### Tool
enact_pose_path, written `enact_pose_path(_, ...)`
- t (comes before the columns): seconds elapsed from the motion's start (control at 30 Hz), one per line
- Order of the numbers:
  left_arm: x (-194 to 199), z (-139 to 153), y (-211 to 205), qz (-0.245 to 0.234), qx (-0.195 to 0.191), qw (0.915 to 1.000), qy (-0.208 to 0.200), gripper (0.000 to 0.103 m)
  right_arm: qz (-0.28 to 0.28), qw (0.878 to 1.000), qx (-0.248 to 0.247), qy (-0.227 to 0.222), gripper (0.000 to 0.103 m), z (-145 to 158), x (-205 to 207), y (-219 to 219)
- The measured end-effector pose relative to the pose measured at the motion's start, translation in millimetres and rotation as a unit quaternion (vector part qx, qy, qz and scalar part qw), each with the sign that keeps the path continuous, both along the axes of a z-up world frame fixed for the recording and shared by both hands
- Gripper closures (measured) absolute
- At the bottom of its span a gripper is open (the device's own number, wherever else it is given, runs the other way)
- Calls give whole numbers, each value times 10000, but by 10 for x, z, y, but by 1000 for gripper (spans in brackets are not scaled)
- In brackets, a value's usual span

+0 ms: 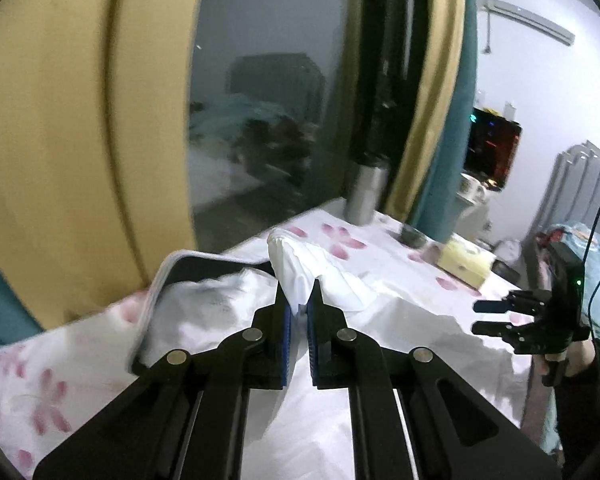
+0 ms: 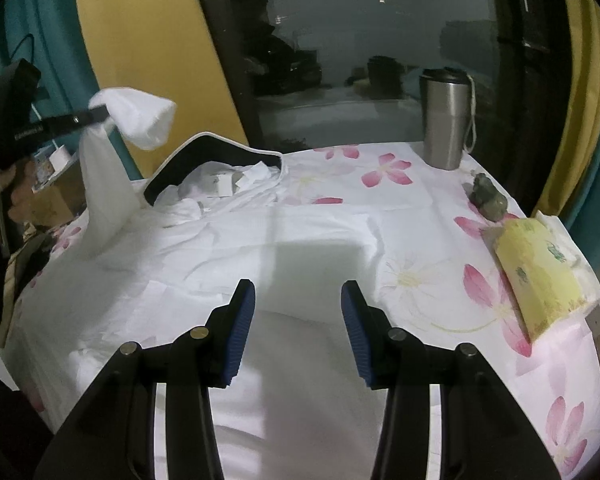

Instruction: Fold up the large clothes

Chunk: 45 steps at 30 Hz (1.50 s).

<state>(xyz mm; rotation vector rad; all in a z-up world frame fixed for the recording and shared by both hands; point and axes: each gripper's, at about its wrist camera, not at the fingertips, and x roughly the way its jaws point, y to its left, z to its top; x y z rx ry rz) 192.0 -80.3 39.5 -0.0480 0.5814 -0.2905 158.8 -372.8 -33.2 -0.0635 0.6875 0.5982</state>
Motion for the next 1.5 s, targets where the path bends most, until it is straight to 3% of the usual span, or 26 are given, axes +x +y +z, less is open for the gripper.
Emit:
enact_pose_path(0.17,192,-422,-275,-387,-202,9974,582,94,-136,9999,21,35,58,-17,26,-106)
enact_pose_path(0.23,265,-657,-391,-525,-385,9936,919,78,-179,9998,15,61,58,-18,38,-129)
enact_pose_path(0.27,271,-738,-422,-570,-454,9920,1032,57,-189,9998,10,73,58,-21,46,-134)
enact_pose_path(0.3,254,-803,-425,-606,-502,9906,1116,46,-200,9998,2,89,58,-21,49,-135)
enact_pose_path(0.47,-84,-941,-166,-563,-444,9891,1283,46,-167,9996,-35,218,58,-63,89,-62)
enact_pose_path(0.7,-698,-1091,712,219,-38,9890,1460,46,232,9982,22,544,58,-187,348,304)
enact_pose_path(0.9,-961,-1348,1340,839,-176,9812,1729,46,681,9938,-150,871,58,-334,716,835)
enact_pose_path(1.03,-991,-1467,1438,894,-125,9789,1831,46,819,9890,-338,1183,59,-479,941,1107)
enact_pose_path(1.07,-1008,-1494,1436,856,-138,9792,1832,46,885,9878,-435,1209,62,-507,963,1176)
enact_pose_path(1.1,-1020,-1507,1434,803,-162,9797,1827,46,1003,9867,-522,1167,88,-505,954,1236)
enact_pose_path(1.13,-1026,-1514,1416,722,-184,9807,1805,46,1130,9853,-638,1109,102,-490,938,1297)
enact_pose_path(1.2,-1044,-1522,1368,594,-146,9828,1744,48,1156,9859,-908,797,102,-374,920,1377)
enact_pose_path(1.23,-1045,-1523,1345,554,-96,9836,1714,55,1130,9869,-963,634,102,-301,922,1397)
enact_pose_path(1.27,-1034,-1526,1323,490,-43,9839,1718,77,1068,9885,-976,440,102,-192,935,1405)
enact_pose_path(1.3,-1021,-1524,1309,461,0,9839,1729,89,984,9901,-974,249,102,-80,947,1404)
enact_pose_path(1.4,-998,-1442,1270,474,50,9865,1569,98,736,9903,-1069,-492,102,296,914,1403)
enact_pose_path(1.5,-1050,-1305,1239,474,76,9900,1327,98,645,9843,-1159,-1168,102,573,775,1358)
